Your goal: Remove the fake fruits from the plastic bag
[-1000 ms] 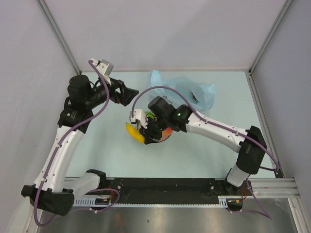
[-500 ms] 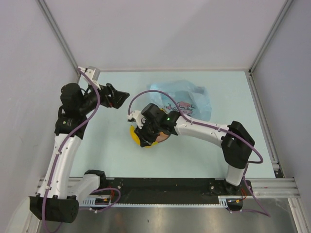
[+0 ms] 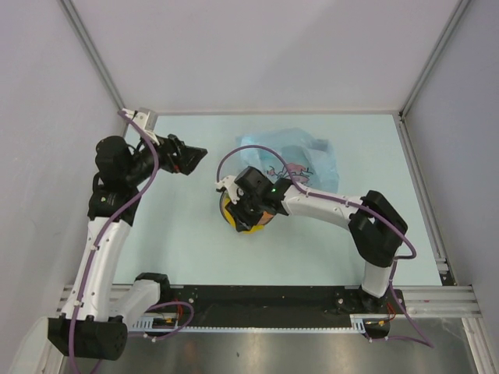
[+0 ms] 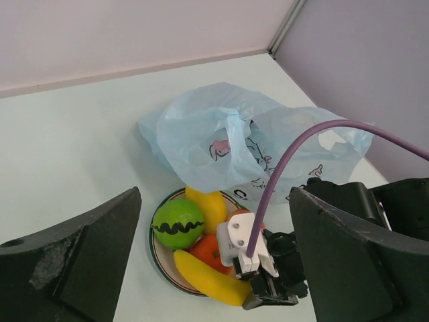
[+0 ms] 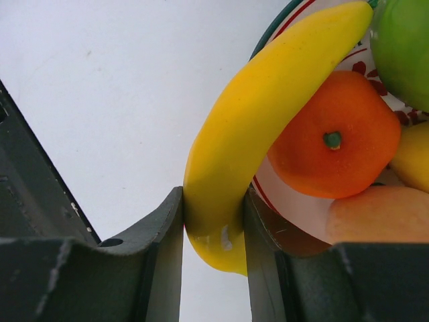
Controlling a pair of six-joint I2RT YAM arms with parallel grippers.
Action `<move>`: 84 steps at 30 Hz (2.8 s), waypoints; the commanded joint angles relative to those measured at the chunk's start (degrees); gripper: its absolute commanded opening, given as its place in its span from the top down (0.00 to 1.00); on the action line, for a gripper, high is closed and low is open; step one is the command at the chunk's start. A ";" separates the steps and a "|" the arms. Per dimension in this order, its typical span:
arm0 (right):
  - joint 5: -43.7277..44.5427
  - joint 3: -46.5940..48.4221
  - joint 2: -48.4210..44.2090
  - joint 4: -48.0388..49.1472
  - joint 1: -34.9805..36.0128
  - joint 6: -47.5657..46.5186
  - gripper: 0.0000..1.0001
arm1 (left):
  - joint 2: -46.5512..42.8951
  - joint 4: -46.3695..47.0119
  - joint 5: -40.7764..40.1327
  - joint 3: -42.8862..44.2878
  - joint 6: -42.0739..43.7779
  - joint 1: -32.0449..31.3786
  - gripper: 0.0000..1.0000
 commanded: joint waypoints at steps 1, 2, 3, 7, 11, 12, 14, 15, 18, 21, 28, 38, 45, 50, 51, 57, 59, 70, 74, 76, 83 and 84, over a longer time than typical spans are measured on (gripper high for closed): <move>0.13 0.18 1.00 2.64 0.15 0.00 0.89 | 0.45 2.75 1.36 -0.04 -0.80 0.61 0.03; 0.04 0.18 1.09 2.81 0.15 -0.18 0.88 | 0.63 3.10 1.44 -0.30 -1.06 0.61 0.04; -0.13 0.26 1.35 2.99 0.15 -0.52 0.88 | 0.72 3.27 1.53 -0.56 -1.15 0.61 0.03; 0.04 0.18 2.05 3.43 0.32 -0.97 0.88 | 0.89 3.80 1.88 -1.27 -1.67 0.69 0.03; 1.09 0.26 2.58 3.34 0.06 -1.76 0.86 | 1.24 4.68 2.41 -1.71 -2.46 0.69 0.03; 1.36 0.18 2.67 3.26 -0.20 -1.93 0.84 | 1.42 4.86 2.41 -1.79 -2.55 0.69 0.04; 2.24 0.26 3.02 3.26 -0.38 -2.02 0.82 | 1.59 5.21 2.41 -2.06 -2.73 0.69 0.04; 2.33 0.26 3.20 3.34 -0.64 -2.02 0.78 | 1.68 5.38 2.50 -2.06 -2.82 0.69 0.04; 2.76 0.26 3.72 3.17 -1.08 -1.93 0.67 | 1.86 5.74 2.59 -2.23 -3.08 0.69 0.04; 2.94 0.26 4.08 3.25 -1.26 -1.93 0.62 | 1.86 6.00 2.85 -2.50 -3.34 0.69 0.04; 2.68 0.26 4.08 3.34 -0.91 -2.46 0.54 | 2.03 6.79 3.38 -3.11 -4.22 0.69 0.04; 3.12 1.58 3.99 3.52 2.25 -8.52 0.55 | 1.77 7.50 3.64 -3.64 -4.84 0.69 0.04; 4.79 3.69 5.31 3.43 3.05 -12.39 0.67 | 1.24 7.76 3.64 -4.08 -4.93 0.69 0.04; 7.86 4.92 5.83 3.61 3.14 -14.23 0.68 | 0.63 7.67 3.73 -4.43 -5.19 0.61 0.04; 8.04 5.10 5.83 3.61 3.14 -14.67 0.68 | 0.54 7.76 3.64 -4.43 -5.28 0.61 0.04; 10.41 5.27 6.36 3.69 3.14 -15.65 0.65 | 0.28 8.55 3.91 -5.31 -5.80 0.70 0.04; 10.41 5.27 6.54 3.52 3.22 -15.65 0.61 | 0.28 8.64 4.08 -5.31 -5.98 0.78 0.04; 12.61 7.38 4.61 2.03 4.63 -13.63 0.27 | 0.54 8.81 3.91 -5.22 -5.98 0.70 0.04; 10.69 9.40 0.66 -0.78 6.21 -11.43 0.26 | 1.24 8.99 4.08 -5.05 -5.98 0.87 0.04; 8.58 10.45 -2.33 -2.27 6.91 -11.34 0.25 | 1.77 8.99 4.17 -4.96 -5.98 0.78 0.04; 4.88 10.28 -15.07 -12.28 3.51 -13.36 0.05 | 3.00 8.03 4.78 -4.87 -4.32 0.78 0.04; 4.70 10.11 -16.74 -14.65 2.10 -12.75 0.00 | 3.18 7.50 4.61 -4.78 -3.27 0.78 0.04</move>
